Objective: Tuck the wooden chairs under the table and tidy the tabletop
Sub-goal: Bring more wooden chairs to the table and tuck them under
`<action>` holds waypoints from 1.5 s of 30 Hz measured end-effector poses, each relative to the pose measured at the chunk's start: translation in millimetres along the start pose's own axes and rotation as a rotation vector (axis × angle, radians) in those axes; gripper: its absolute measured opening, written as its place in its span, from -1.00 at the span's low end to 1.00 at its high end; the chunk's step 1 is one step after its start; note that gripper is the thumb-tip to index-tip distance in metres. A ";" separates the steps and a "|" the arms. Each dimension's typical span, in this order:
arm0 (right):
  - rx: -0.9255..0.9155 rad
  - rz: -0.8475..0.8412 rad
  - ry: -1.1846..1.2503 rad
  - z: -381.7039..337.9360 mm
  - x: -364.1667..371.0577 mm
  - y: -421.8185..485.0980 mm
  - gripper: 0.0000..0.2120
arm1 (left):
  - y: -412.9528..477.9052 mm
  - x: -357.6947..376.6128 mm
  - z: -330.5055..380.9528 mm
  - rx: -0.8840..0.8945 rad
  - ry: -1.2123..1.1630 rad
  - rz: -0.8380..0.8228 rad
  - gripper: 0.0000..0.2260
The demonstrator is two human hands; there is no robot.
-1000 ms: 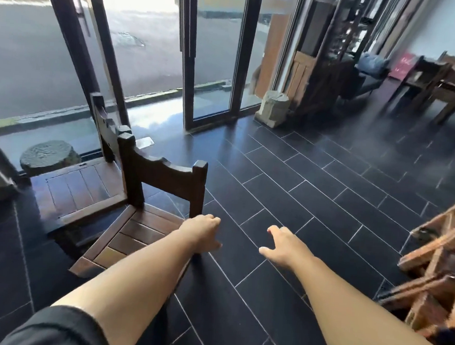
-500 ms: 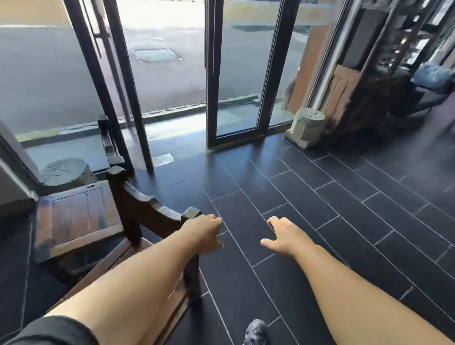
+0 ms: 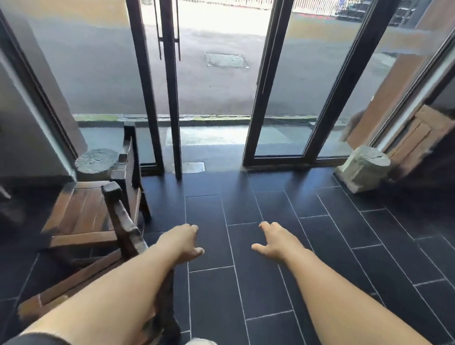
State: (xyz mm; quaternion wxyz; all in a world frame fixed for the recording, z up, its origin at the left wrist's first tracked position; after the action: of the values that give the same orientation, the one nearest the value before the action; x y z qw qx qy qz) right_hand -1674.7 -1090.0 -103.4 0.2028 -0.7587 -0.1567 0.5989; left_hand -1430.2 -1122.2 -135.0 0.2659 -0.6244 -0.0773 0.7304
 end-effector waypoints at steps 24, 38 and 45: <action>-0.835 -0.258 -0.477 -364.9 -66.9 290.7 -0.41 | 81.3 -88.7 -251.7 -0.742 -0.470 0.176 -0.55; -1.648 -0.427 -0.669 -501.9 26.1 211.6 -0.52 | -52.6 -4.6 -214.4 -1.550 -0.965 0.483 -0.45; -1.940 -0.493 -1.017 -468.6 85.7 200.9 -0.30 | -34.6 25.0 -142.5 -1.812 -0.938 0.623 -0.45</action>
State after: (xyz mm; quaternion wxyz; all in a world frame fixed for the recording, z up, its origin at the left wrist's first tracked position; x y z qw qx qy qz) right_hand -1200.1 -1279.5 -181.5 -0.4485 -0.2112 -0.7672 0.4070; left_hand -1286.2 -1112.1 -171.1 -0.5524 -0.2379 -0.5232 0.6038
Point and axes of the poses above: each hand's wrist, its own y-axis towards the middle knuckle, its own x-axis out of the palm, z = x × y, the point moved 8 cm from there along y, towards the middle knuckle, and after that the axes turned 5 degrees about -z, right-handed, at the moved point
